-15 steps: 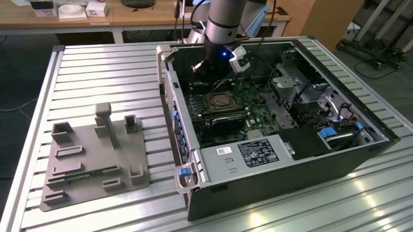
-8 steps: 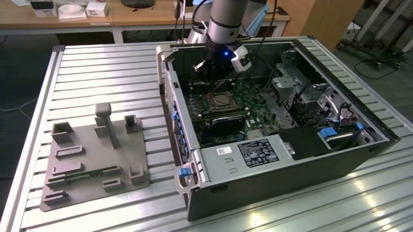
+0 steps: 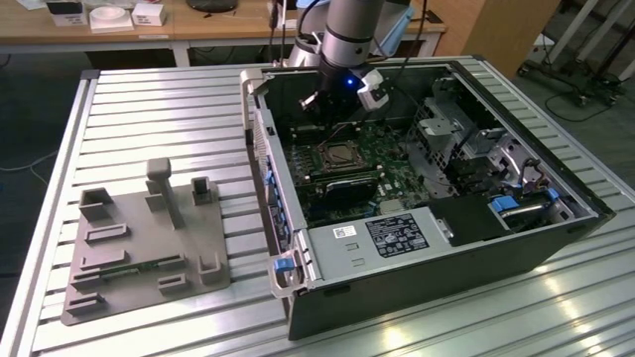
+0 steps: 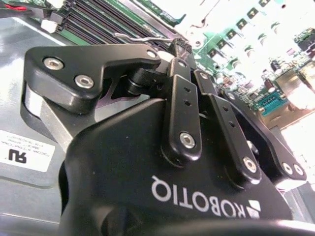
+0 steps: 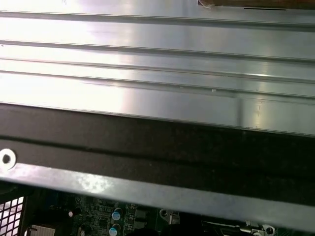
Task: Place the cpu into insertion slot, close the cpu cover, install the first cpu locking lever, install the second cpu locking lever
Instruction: 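Install the first cpu locking lever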
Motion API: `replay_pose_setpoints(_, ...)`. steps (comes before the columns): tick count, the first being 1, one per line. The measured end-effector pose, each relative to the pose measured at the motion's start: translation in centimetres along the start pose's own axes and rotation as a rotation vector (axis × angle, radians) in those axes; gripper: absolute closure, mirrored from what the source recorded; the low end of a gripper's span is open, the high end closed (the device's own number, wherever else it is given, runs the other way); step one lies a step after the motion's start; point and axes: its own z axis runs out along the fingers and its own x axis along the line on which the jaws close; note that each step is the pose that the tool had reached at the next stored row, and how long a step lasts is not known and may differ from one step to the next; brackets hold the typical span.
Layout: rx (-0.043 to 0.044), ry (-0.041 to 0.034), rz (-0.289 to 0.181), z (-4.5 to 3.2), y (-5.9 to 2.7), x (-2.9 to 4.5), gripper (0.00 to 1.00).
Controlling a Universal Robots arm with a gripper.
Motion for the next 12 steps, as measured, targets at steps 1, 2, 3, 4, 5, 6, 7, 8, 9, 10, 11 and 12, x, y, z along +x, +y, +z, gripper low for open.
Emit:
replay_pose_setpoints(1,-0.0001,0.0,0.0,0.01,0.0,-0.08,0.89)
replay_pose_setpoints(2,-0.0001,-0.0001,0.0,0.03,-0.01,-0.17,0.89)
replay_pose_setpoints(3,0.0,0.0,0.0,0.04,-0.02,-0.26,0.89)
replay_pose_setpoints(4,0.0001,0.0001,0.0,0.05,-0.03,-0.35,0.89)
replay_pose_setpoints(5,0.0,0.0,0.0,0.07,-0.03,-0.44,0.89)
replay_pose_setpoints(6,0.0001,0.0001,0.0,0.09,-0.04,-0.52,0.89)
replay_pose_setpoints(7,0.0,0.0001,0.0,0.11,-0.04,-0.62,0.89)
replay_pose_setpoints(8,0.0,0.0,0.0,0.13,-0.05,-0.72,0.89)
replay_pose_setpoints(9,0.0001,0.0001,0.0,0.14,-0.06,-0.81,0.89)
replay_pose_setpoints(10,0.0001,0.0001,0.0,0.17,-0.07,-0.91,0.89)
replay_pose_setpoints(11,0.0002,0.0002,0.001,0.18,-0.09,-1.0,0.89)
replay_pose_setpoints(12,0.0002,0.0002,0.001,0.21,-0.1,-1.11,0.89)
